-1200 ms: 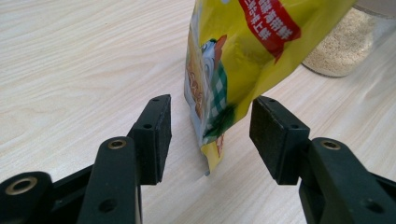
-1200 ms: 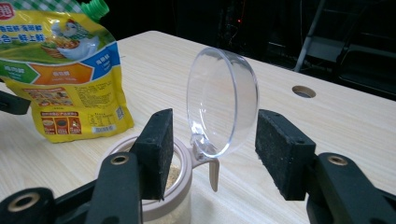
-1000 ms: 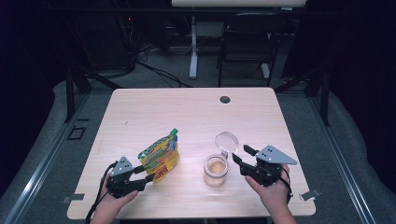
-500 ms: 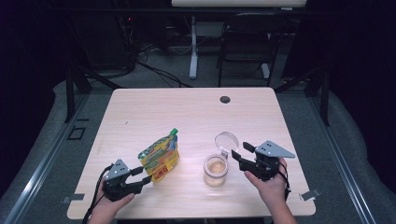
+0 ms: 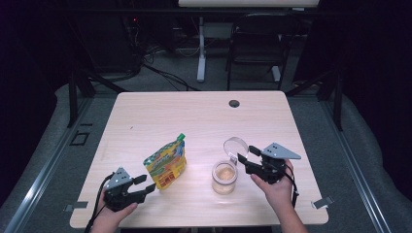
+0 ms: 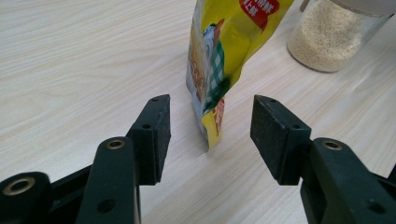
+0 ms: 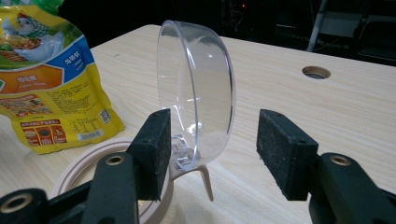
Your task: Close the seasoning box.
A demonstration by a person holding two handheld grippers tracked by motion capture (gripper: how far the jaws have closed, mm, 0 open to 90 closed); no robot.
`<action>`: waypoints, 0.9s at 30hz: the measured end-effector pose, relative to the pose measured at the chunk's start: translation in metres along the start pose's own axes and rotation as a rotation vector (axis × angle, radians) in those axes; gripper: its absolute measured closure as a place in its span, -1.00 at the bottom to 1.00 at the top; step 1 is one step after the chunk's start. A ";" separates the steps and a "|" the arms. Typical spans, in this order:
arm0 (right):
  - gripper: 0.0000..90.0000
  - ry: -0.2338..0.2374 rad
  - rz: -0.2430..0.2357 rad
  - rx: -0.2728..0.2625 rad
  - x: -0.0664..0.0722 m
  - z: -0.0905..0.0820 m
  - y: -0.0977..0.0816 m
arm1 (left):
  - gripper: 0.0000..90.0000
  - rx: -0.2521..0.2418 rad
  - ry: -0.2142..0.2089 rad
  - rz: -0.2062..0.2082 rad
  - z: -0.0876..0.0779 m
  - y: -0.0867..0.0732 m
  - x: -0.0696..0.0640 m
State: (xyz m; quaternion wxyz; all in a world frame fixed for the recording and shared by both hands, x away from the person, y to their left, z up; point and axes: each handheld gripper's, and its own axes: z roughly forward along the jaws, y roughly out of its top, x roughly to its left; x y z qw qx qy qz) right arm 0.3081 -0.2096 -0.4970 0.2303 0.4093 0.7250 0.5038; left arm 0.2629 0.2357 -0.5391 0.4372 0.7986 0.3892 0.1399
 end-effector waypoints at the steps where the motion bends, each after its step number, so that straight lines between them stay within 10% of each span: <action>1: 0.01 0.000 0.003 -0.003 0.000 0.001 0.000 | 0.07 0.002 0.001 0.001 0.000 0.000 -0.001; 27: 0.56 0.016 -0.046 -0.012 0.000 0.002 0.005 | 0.07 0.009 0.012 0.000 -0.001 -0.003 -0.002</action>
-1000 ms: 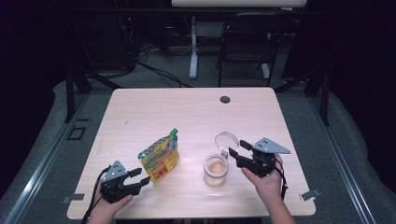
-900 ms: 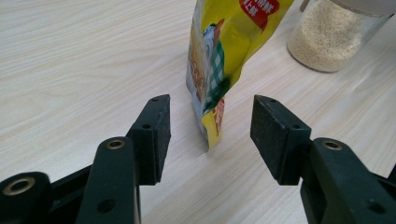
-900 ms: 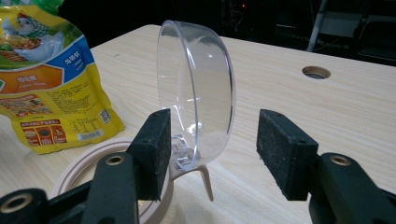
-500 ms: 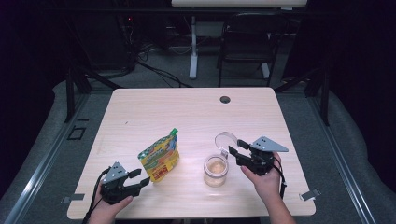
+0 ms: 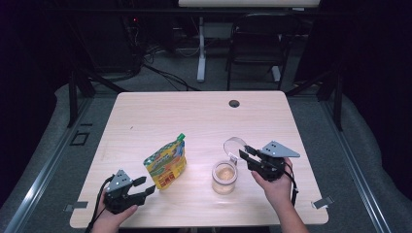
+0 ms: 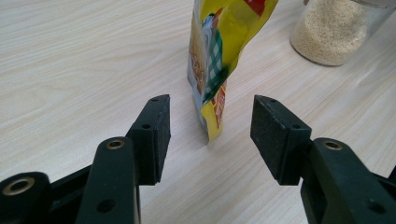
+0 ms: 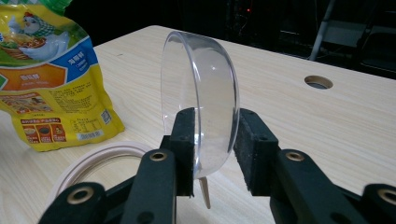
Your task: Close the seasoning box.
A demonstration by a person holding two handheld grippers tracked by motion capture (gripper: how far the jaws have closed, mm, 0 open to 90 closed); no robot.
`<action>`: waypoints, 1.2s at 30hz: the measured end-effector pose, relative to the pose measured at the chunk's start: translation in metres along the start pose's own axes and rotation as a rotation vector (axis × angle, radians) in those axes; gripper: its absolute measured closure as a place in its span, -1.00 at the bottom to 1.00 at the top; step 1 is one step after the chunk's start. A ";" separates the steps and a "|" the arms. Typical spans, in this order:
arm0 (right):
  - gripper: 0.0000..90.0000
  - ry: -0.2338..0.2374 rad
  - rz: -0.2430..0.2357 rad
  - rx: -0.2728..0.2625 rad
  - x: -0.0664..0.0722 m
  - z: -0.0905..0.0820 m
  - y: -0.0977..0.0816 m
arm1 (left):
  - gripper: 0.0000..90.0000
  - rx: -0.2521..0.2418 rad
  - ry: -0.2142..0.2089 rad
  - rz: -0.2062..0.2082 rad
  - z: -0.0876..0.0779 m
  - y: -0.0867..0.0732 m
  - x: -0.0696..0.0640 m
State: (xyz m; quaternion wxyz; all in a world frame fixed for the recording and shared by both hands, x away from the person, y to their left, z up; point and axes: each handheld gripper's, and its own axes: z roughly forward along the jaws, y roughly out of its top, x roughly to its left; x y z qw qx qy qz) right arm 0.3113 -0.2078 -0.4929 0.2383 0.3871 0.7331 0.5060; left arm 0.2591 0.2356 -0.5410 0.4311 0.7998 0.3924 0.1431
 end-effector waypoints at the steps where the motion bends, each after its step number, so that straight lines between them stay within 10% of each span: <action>1: 0.57 0.001 -0.002 0.000 0.000 0.000 0.000 | 0.07 0.001 0.000 0.002 0.000 0.000 0.001; 36: 0.55 0.011 -0.085 -0.008 0.011 -0.010 0.005 | 0.07 0.004 0.005 0.010 0.002 0.001 0.000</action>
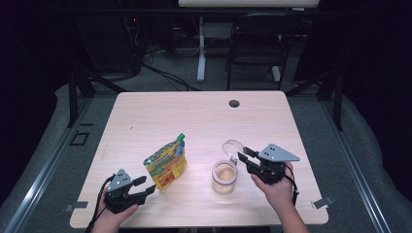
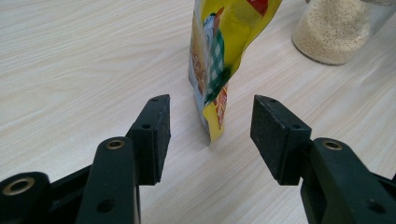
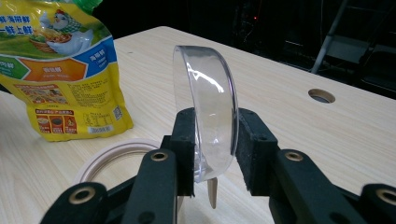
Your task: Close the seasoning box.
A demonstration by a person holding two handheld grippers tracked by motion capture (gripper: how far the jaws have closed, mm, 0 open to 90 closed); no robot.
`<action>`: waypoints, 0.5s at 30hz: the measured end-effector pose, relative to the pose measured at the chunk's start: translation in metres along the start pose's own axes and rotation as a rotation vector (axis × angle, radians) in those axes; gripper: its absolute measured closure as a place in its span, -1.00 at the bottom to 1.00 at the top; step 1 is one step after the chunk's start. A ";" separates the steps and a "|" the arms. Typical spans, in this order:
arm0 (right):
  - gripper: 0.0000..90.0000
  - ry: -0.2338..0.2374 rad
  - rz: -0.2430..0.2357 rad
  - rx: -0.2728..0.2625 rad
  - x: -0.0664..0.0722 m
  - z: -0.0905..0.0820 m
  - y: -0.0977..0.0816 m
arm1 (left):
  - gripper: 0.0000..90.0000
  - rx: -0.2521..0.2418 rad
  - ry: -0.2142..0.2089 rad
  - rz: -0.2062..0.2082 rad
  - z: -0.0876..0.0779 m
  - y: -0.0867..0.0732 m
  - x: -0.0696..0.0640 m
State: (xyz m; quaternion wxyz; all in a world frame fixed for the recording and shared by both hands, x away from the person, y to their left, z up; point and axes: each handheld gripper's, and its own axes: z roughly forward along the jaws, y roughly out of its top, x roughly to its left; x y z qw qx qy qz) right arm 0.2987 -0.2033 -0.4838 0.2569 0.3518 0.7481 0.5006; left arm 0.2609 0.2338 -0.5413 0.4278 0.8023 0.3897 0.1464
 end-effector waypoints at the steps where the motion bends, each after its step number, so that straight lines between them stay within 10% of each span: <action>1: 0.55 0.000 0.000 -0.002 0.000 0.000 0.000 | 0.07 -0.001 0.000 0.000 0.000 0.000 0.000; 15: 0.53 -0.003 -0.038 0.005 0.008 -0.004 0.003 | 0.07 -0.002 -0.006 0.006 0.002 0.002 0.000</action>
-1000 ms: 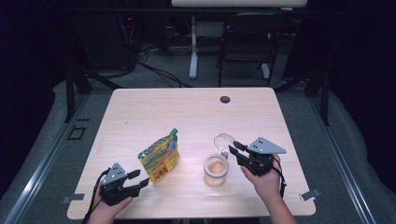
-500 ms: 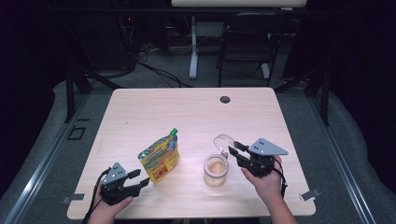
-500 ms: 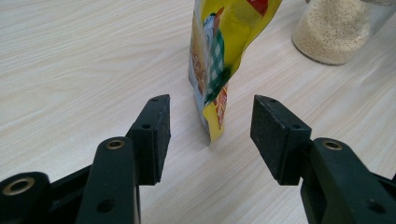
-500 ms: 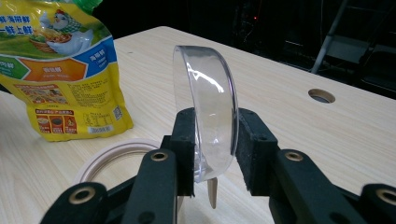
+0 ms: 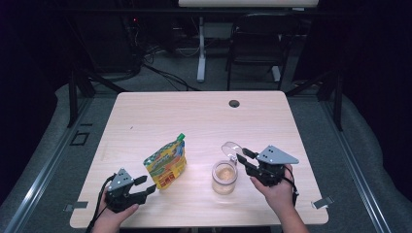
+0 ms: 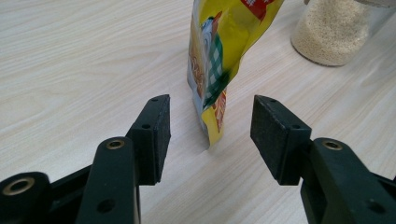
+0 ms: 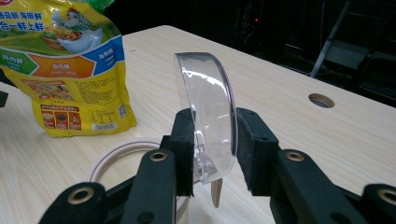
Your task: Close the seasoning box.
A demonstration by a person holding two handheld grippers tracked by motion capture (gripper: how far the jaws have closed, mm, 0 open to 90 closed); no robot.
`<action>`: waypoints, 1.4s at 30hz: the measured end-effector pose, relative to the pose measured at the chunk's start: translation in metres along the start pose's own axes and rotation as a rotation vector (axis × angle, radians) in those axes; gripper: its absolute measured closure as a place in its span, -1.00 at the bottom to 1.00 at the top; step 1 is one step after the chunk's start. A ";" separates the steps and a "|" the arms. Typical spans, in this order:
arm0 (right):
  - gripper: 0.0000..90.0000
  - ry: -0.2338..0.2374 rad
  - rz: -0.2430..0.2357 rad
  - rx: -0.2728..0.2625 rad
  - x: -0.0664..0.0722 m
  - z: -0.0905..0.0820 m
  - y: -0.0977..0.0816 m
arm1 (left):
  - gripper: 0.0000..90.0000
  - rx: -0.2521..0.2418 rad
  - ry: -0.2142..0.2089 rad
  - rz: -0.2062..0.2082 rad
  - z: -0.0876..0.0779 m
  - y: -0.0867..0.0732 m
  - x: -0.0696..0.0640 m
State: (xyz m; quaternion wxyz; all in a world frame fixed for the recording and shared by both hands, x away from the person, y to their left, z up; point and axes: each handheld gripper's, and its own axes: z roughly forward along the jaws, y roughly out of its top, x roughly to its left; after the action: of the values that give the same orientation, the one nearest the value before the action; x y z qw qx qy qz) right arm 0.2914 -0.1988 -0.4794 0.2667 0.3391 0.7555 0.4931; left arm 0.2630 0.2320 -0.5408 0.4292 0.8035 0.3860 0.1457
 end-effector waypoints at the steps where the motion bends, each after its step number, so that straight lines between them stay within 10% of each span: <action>1: 0.53 0.000 0.001 -0.003 0.001 0.000 0.000 | 0.07 0.001 -0.001 0.001 0.000 0.000 0.000; 42: -0.11 0.045 -0.072 0.103 0.033 0.002 -0.019 | 0.07 0.006 -0.014 0.029 0.010 0.009 0.004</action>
State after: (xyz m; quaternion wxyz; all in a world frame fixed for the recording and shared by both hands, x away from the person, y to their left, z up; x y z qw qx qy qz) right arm 0.2672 -0.1771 -0.5005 0.2495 0.3138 0.7973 0.4511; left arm 0.2753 0.2263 -0.5402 0.4272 0.8113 0.3719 0.1450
